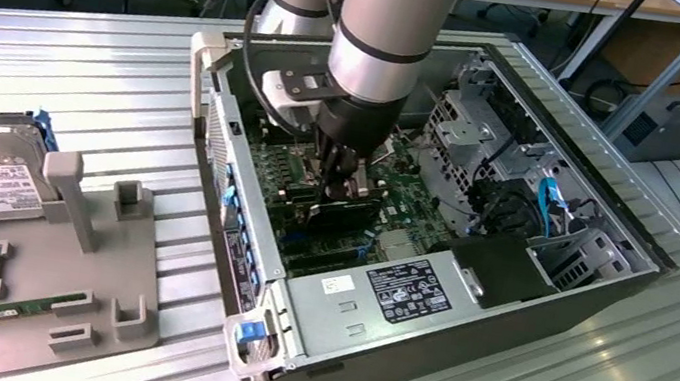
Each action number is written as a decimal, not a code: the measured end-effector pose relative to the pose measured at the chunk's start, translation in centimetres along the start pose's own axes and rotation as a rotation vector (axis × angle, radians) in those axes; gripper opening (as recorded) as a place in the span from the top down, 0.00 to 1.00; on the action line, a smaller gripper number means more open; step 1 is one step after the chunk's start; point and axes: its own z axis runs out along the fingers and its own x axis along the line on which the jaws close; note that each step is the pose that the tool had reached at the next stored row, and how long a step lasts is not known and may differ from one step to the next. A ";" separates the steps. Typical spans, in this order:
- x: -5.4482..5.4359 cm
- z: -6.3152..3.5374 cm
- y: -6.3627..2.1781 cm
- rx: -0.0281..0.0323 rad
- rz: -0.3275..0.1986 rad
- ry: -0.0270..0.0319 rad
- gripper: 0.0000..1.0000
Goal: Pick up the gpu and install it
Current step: 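Press down on the gpu until it lock into place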
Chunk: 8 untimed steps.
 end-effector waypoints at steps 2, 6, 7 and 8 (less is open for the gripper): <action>0.0 0.01 0.19 -0.0001 0.000 -0.0002 0.89; 0.0 0.02 0.38 0.0000 0.000 -0.0004 0.89; 0.0 0.01 0.39 -0.0001 0.000 -0.0003 0.89; 0.0 0.01 0.40 0.0000 0.000 -0.0003 0.89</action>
